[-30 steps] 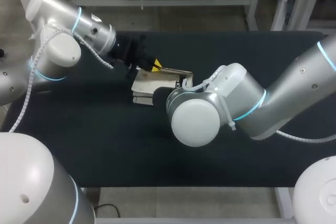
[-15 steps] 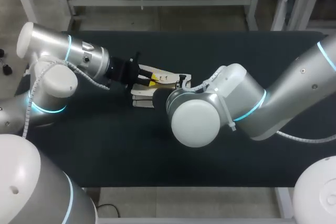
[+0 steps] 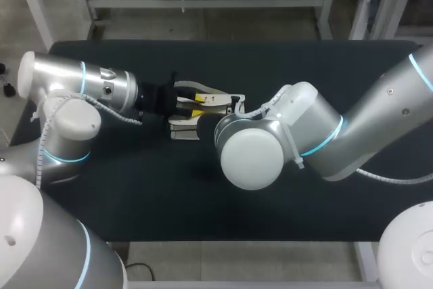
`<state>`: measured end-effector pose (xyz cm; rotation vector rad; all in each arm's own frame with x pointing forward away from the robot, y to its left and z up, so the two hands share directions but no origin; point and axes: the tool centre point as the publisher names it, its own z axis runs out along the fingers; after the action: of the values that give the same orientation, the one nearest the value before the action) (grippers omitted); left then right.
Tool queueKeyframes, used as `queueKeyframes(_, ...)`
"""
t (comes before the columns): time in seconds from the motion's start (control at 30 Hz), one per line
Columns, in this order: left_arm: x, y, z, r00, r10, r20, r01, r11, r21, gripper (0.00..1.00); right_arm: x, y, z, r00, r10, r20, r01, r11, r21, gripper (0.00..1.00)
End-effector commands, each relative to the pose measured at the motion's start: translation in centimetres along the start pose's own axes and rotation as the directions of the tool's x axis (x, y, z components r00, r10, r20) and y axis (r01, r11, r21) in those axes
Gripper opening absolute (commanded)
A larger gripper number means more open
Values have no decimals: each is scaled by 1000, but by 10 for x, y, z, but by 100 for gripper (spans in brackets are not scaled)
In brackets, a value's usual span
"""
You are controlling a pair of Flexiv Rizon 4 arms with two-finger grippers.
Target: Pick up the bag, open it, inspect its contents, close it, and place it on the opposite side
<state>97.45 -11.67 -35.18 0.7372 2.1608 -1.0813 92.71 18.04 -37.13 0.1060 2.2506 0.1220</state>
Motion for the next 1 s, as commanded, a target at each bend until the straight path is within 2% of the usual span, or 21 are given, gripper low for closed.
queueKeyframes(0.03,-3,-4,0,1000,6,5,-6,1000,-17,33,3,-3,2,997,1,71,0,1000,-21,0)
queueKeyframes(0.2,-9,-3,-3,1000,6,-4,-6,999,-46,0,3,-3,2,997,1,71,0,1000,-21,0)
queueKeyframes(0.4,-13,3,-4,999,-33,-15,32,998,-51,0,3,-3,2,997,1,71,0,1000,-21,0)
queueKeyframes(0.67,-1,4,4,992,-89,-84,88,996,-20,0,3,-3,2,997,1,71,0,1000,-21,0)
queueKeyframes(0.73,1,6,5,993,-88,-83,86,996,-34,0,3,-3,2,997,1,71,0,1000,-21,0)
queueKeyframes(1.0,8,25,-2,987,-147,-65,144,988,-54,0,3,-3,2,997,1,71,0,1000,-21,0)
